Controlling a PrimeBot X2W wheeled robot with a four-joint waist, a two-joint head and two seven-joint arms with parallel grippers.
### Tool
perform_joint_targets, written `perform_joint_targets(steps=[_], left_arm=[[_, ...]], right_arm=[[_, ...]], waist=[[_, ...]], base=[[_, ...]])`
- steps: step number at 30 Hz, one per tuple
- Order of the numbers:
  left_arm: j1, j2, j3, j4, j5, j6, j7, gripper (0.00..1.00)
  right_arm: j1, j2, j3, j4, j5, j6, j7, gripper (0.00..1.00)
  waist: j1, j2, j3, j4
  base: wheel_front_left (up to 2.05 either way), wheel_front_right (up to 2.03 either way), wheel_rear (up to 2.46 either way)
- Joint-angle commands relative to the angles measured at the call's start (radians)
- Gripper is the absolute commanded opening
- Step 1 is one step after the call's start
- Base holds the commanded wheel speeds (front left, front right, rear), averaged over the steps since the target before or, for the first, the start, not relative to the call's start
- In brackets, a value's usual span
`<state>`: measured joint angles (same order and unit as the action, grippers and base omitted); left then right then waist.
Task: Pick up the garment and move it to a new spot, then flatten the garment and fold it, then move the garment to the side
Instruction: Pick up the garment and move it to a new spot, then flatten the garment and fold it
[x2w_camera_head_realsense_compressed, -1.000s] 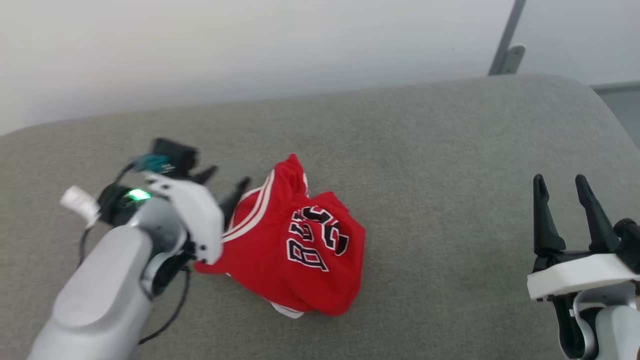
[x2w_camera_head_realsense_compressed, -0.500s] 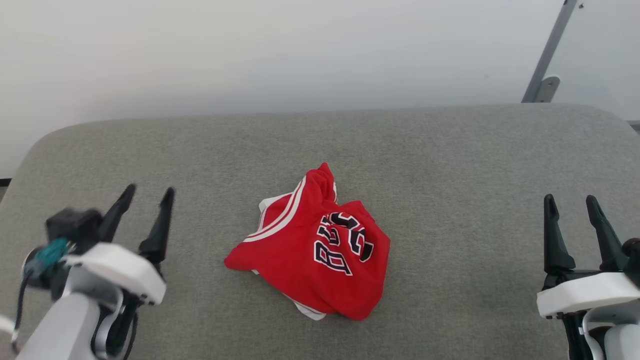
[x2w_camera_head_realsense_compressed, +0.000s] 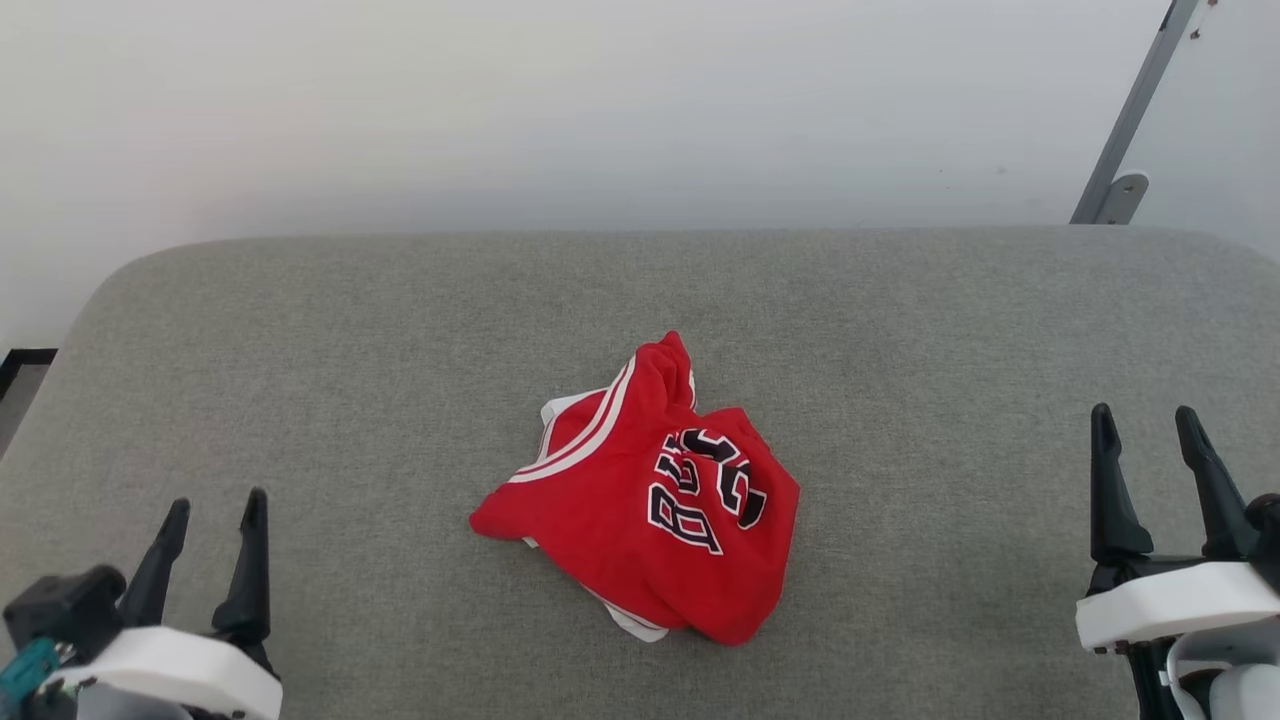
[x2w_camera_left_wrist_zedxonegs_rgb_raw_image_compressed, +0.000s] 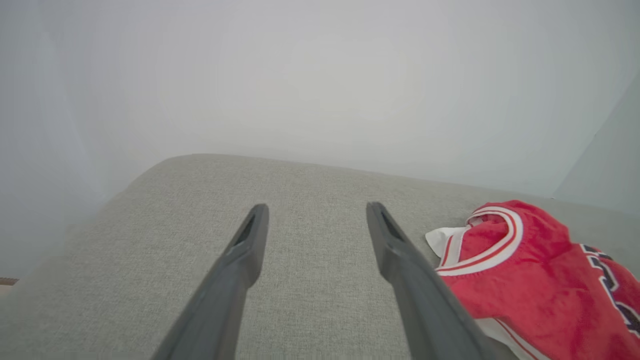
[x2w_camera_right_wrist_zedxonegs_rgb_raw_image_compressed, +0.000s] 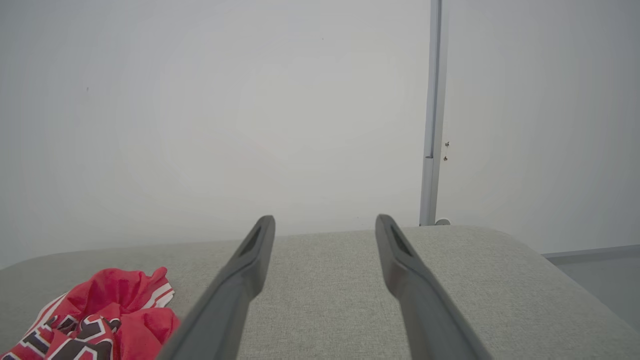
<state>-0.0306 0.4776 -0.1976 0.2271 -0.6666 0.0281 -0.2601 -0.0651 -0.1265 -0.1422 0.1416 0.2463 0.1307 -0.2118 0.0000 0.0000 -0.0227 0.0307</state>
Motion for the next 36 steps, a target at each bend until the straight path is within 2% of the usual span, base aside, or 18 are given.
perform_joint_targets(steps=[1, 10, 18, 36], left_arm=[[0.024, -0.006, 0.018, -0.010, 0.010, 0.004, -0.006, 1.00], [0.117, -0.086, 0.137, -0.071, 0.074, -0.025, -0.006, 1.00], [0.145, -0.139, 0.197, -0.082, 0.118, -0.063, -0.006, 1.00], [0.155, -0.209, 0.235, -0.082, 0.167, -0.110, -0.007, 1.00]], right_arm=[[0.010, 0.000, 0.000, 0.005, 0.005, 0.000, -0.007, 1.00], [0.015, -0.005, 0.011, 0.012, 0.012, 0.000, -0.011, 1.00], [0.021, -0.004, 0.020, 0.011, 0.017, 0.000, -0.011, 1.00], [0.027, -0.009, 0.065, 0.013, 0.038, 0.000, 0.023, 1.00]], waist=[[0.0000, 0.0000, -0.001, 0.000], [0.0000, 0.0000, -0.004, -0.005], [0.0000, 0.0000, -0.005, -0.002], [0.0000, 0.0000, -0.004, 0.037]], base=[[0.00, 0.00, 0.00], [0.00, 0.00, 0.00], [0.00, 0.00, 0.00], [0.00, 0.00, 0.00]])
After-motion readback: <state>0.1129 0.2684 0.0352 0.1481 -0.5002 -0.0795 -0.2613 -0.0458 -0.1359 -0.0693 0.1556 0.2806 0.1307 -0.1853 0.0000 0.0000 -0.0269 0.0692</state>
